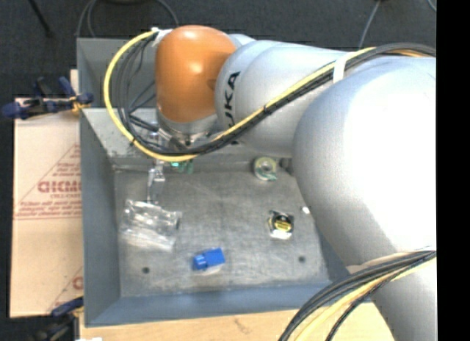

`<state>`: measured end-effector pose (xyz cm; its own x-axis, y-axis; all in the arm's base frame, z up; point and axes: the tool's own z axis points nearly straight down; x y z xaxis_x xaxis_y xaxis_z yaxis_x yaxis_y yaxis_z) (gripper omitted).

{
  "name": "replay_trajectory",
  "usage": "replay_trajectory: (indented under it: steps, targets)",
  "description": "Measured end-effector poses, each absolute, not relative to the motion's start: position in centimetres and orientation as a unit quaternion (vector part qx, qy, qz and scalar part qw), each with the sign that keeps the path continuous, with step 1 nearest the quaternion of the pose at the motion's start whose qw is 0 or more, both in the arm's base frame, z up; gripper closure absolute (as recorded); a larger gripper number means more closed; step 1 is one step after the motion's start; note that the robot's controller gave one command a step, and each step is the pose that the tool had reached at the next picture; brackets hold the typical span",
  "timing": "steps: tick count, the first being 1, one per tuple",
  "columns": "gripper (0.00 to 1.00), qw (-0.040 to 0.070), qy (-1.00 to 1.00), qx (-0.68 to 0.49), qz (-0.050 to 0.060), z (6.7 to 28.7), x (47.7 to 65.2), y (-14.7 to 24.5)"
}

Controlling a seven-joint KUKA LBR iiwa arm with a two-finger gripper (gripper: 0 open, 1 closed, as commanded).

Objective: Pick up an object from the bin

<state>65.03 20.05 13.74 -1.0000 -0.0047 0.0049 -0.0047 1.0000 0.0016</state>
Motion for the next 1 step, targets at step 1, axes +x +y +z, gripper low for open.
replay_trajectory:
  steps: [1]
  targets:
    - [0.0,-0.007,-1.0,-0.013,-0.001,9.73,61.52,20.72]
